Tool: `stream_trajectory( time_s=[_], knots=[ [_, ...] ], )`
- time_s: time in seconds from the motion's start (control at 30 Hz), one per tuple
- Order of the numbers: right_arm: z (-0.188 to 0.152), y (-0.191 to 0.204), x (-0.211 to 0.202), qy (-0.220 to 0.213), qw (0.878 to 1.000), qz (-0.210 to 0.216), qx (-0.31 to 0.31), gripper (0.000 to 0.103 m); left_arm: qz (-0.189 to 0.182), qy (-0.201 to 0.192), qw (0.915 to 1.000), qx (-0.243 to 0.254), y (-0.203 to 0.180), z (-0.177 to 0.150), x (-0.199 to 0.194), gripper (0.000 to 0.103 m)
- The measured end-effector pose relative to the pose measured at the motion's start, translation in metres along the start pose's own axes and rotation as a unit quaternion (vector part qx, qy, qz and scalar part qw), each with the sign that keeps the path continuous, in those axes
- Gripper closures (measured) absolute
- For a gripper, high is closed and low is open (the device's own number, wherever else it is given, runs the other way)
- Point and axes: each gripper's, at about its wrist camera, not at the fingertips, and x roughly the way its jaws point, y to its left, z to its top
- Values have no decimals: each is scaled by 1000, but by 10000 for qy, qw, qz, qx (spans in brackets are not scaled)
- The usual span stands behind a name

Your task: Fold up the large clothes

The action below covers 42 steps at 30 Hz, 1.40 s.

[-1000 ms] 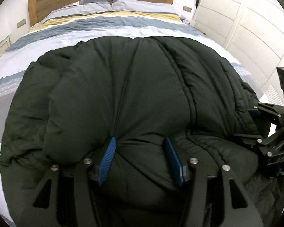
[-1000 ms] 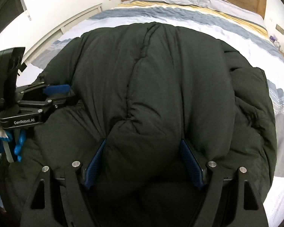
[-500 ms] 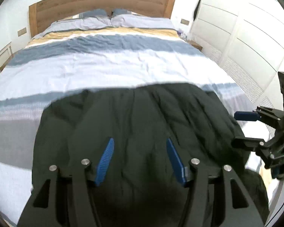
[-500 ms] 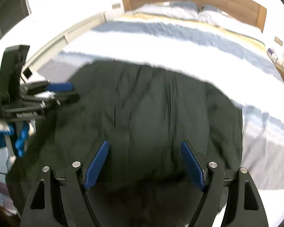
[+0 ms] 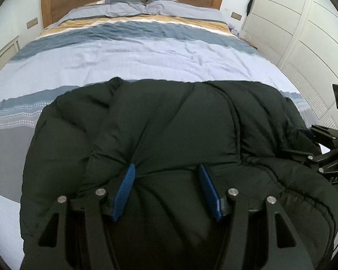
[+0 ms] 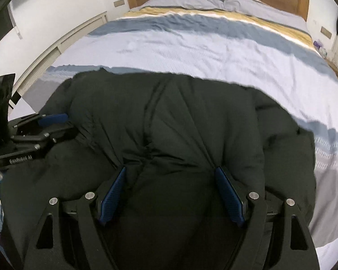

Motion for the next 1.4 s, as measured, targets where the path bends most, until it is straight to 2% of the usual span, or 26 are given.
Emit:
stream_trajectory(
  time_s=[0.13,0.23,0.37,0.47,0.67,1.4],
  knots=[
    [-2,3,-7,84,9998,-130,-111,25,132,-11,9999,84,-9,-3,-15,45],
    [-7,11,-29,-3,9993,-205,-318,25,58,-177,9998,84,-15,-8,-39,45],
    [-19,27,-60,-280,9987,27,-419,25,-190,-357,9991,125,-30,-21,-66,45],
    [-37,42,-71,-307,9983,206,-459,24,-179,-277,9992,208,-42,-37,-67,45],
    [-63,47,-46,91,9990,54,-424,24,84,-240,9995,171,-53,-54,-58,45],
    [-78,41,-34,87,9999,-124,-38,19,434,-260,9986,178,-61,-73,-51,41]
  ],
)
